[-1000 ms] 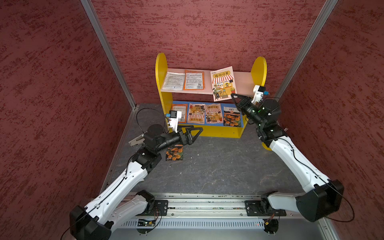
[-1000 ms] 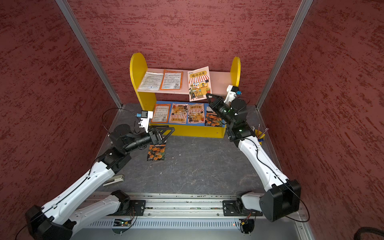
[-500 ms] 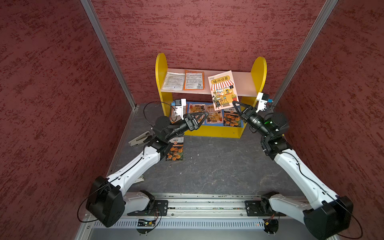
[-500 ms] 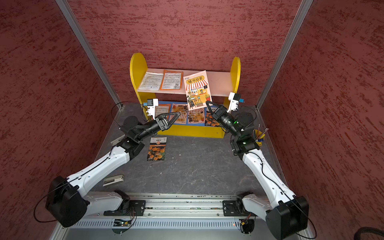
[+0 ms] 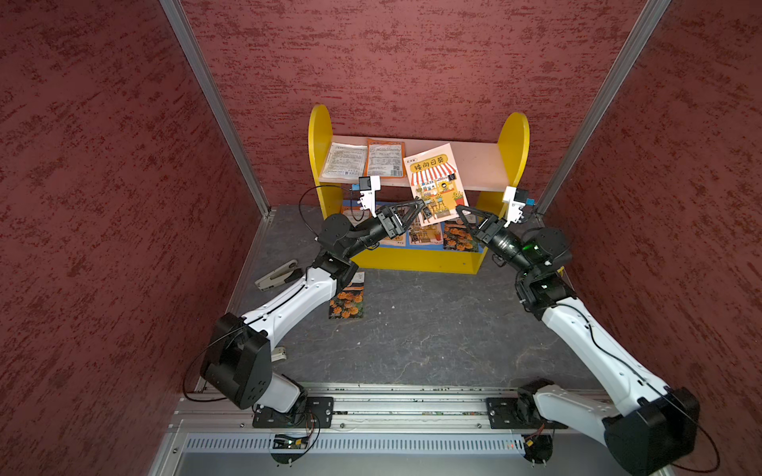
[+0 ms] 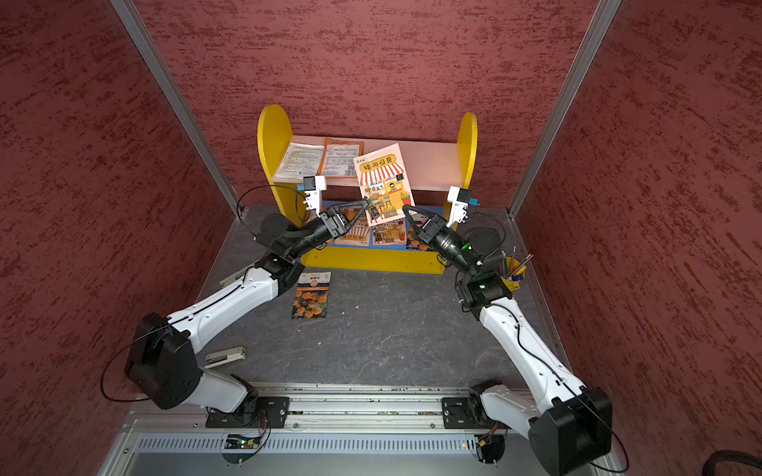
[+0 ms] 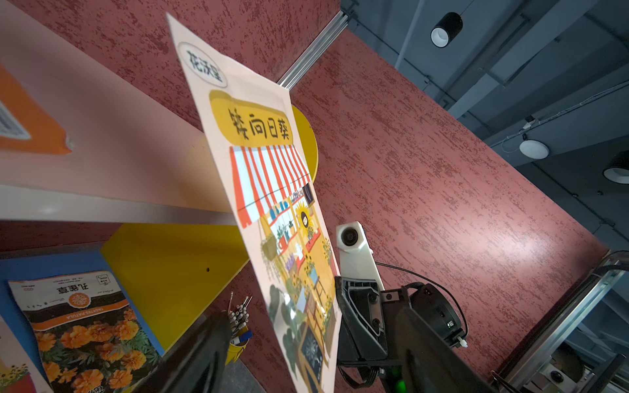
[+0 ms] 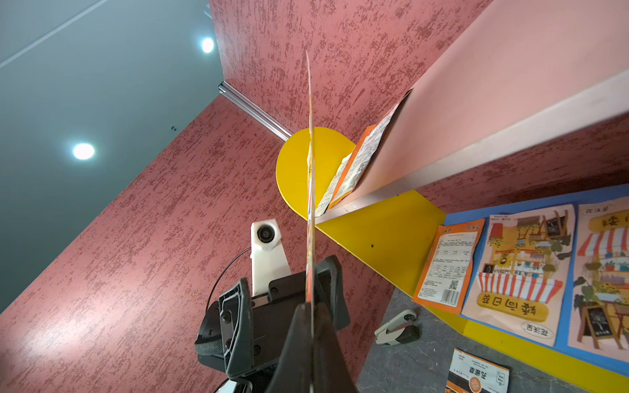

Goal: Take the seed bag off the shelf
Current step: Pick up the seed packet from the shelf.

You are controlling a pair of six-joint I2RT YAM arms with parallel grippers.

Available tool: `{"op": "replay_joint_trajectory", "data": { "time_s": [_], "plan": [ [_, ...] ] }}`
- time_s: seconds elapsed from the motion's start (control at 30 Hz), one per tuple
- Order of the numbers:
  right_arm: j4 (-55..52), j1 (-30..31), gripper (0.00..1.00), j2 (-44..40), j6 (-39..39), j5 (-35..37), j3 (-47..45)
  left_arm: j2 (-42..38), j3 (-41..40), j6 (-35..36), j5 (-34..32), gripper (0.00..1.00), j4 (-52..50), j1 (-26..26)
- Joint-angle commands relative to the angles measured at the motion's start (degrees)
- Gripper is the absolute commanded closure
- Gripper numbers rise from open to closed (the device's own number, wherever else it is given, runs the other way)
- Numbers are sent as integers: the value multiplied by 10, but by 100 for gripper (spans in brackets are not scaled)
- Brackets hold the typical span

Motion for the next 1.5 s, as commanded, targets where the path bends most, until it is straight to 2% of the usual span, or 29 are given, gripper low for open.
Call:
{"op": "replay_joint_trajectory", "data": {
  "time_s": [0.0, 0.2, 0.33, 0.4, 0.5, 0.53, 0.7, 0.83, 0.93, 1.1, 1.27, 1.47],
  "plan": [
    [28, 6, 100, -6, -2, -19, 0, 12, 22, -14, 15, 31, 27, -3],
    [28, 9, 100, -1, -7, -27, -2, 21, 37, -16, 29, 69, 26, -3],
    [31, 10, 100, 7, -10, -53, 5, 25, 47, -21, 41, 100, 20, 2],
    [34, 11, 99, 8, -12, -63, 4, 24, 47, -24, 52, 100, 18, 4],
    [16, 10, 84, 1, -32, -76, 8, 12, 38, -25, 73, 100, 14, 16],
    [0, 10, 74, -1, -47, -84, 15, 4, 32, -24, 81, 100, 10, 21],
    [-135, 10, 50, -20, -155, -132, 72, -10, 34, -37, 183, 100, -18, 50],
    [-266, 9, 42, -36, -255, -137, 125, -27, 17, -60, 248, 100, 1, 73],
    [-328, 8, 41, -38, -298, -145, 159, -36, 17, -63, 282, 100, -4, 80],
    [-336, 8, 46, -20, -304, -187, 192, -32, 21, -86, 315, 100, 21, 76],
    [-358, 8, 46, -6, -323, -176, 213, -14, 18, -147, 334, 100, 104, 75],
    [-368, 8, 51, 1, -336, -169, 219, -15, 15, -148, 336, 100, 109, 72]
  ]
}}
